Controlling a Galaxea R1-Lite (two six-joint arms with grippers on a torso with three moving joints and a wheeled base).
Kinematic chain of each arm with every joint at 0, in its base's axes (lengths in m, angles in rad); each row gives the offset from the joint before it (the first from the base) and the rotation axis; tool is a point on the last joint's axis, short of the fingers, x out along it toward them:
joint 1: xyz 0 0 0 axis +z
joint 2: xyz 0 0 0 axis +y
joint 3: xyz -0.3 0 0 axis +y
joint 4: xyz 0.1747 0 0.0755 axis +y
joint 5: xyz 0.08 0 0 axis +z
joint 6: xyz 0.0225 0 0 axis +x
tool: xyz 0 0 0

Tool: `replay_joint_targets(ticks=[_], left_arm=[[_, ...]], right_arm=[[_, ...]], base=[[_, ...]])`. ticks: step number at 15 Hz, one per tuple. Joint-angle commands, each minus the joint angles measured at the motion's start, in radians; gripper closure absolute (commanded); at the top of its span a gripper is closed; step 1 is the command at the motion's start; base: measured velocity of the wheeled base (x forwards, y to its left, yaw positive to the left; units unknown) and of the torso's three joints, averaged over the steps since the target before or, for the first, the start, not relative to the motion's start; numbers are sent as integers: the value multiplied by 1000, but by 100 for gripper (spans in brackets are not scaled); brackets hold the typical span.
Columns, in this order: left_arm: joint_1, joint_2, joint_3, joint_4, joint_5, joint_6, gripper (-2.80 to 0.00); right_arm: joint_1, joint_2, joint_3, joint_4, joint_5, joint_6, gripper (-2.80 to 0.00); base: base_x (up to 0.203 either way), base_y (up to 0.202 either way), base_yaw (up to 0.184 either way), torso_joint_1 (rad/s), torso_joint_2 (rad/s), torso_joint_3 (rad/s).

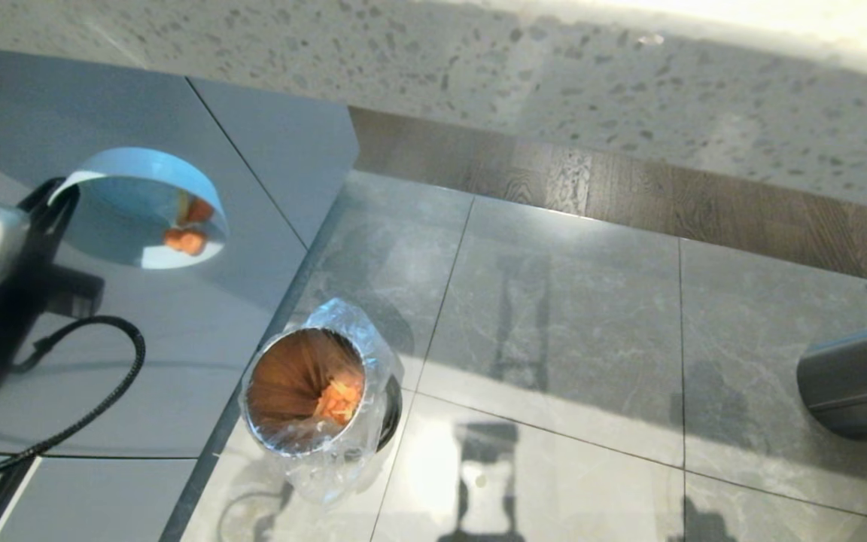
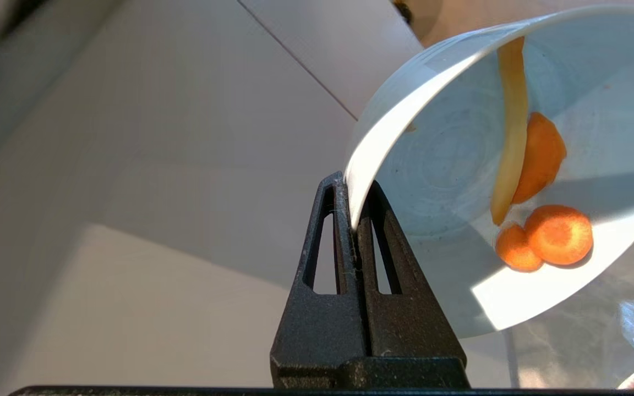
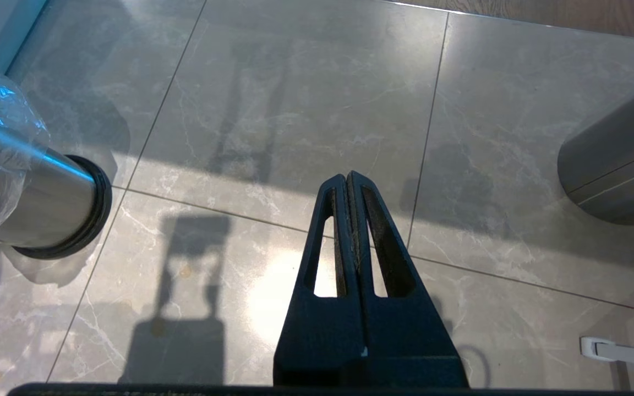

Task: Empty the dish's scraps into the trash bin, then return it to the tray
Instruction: Pour the leftover food from the bowl into the trash can

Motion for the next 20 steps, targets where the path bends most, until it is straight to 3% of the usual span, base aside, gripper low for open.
replay_joint_targets(ticks=[1, 20], left_arm=[[-1, -26, -16, -49, 9, 5, 0], [-4, -91, 17, -49, 34, 16, 0]], right_arm=[[0, 0, -1, 0, 0, 0, 0], [0, 0, -1, 0, 0, 0, 0]], base=[[0, 0, 0, 0, 0, 0], [0, 0, 0, 0, 0, 0]])
